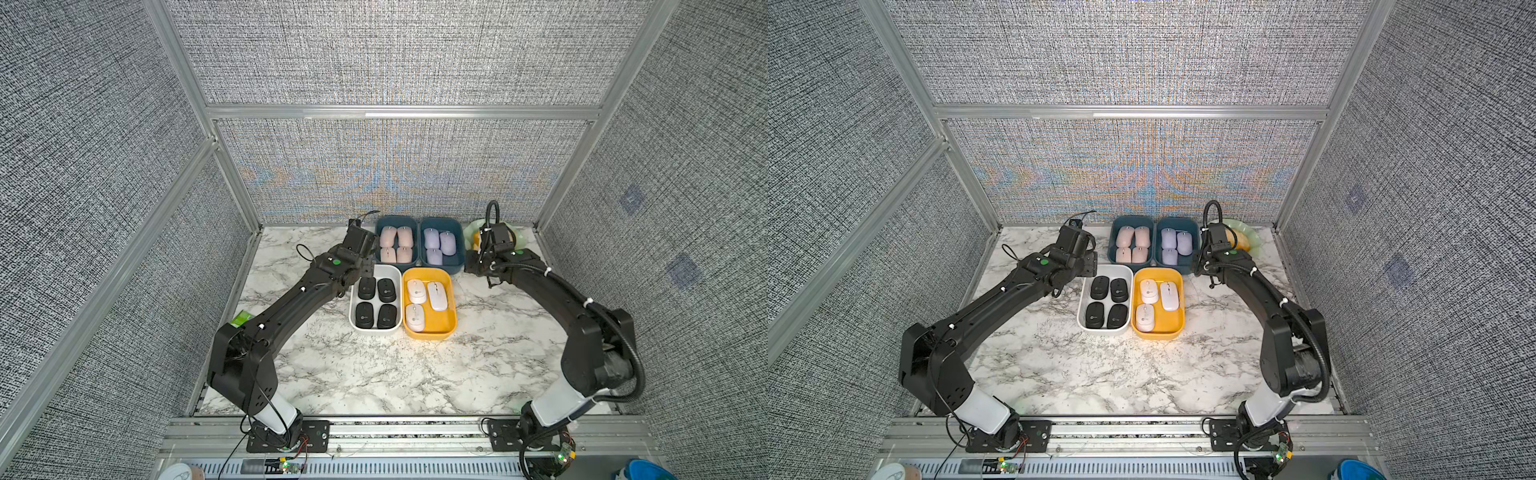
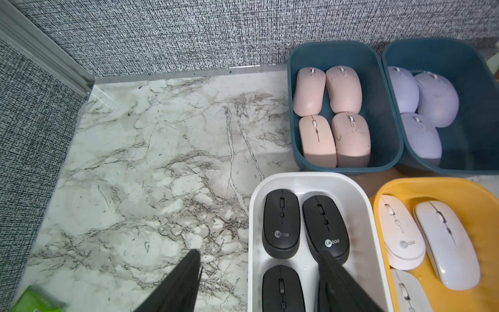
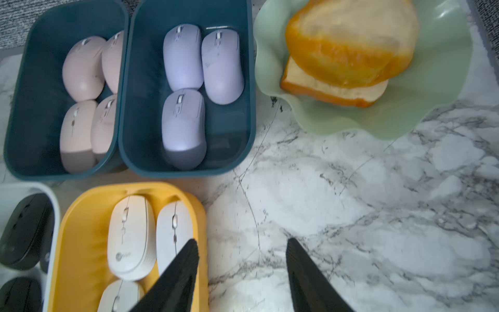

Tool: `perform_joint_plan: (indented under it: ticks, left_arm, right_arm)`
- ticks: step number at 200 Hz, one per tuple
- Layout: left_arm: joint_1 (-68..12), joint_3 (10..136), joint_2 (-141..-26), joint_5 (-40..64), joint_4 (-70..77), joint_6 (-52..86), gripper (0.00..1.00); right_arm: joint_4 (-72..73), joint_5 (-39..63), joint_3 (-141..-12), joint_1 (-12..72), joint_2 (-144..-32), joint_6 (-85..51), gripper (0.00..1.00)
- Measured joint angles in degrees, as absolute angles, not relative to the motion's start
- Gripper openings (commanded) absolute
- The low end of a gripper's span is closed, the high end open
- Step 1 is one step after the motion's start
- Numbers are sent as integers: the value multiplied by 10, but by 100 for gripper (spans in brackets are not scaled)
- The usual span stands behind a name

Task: Place the mice by color into the storage box
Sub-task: Adjust the storage box at the center of the board.

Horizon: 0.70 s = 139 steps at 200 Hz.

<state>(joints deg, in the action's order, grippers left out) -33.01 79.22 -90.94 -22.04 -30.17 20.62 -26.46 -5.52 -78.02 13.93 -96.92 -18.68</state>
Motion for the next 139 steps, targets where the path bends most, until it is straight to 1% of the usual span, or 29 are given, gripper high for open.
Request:
perform_joint_plan:
  ticks: [13, 31, 60, 101, 139]
  left_arm:
    - [-330, 792, -908, -224, -300, 206, 71]
    - [-330, 792, -907, -227, -299, 209, 71]
    - [-331, 792, -908, -228, -299, 210, 71]
    - [-331, 793, -918, -235, -299, 210, 71]
    - [-331, 797, -926, -236, -301, 210, 71]
  right_arm:
    - [-265, -36, -818, 128, -1011, -186, 48]
    - [-268, -15, -866, 111, -1067, -185, 44]
    - [-273, -7, -920, 93, -1128, -188, 39]
    - [-282, 12, -973, 91, -1188, -190, 35]
    - [-293, 14, -987, 91, -1215, -190, 32]
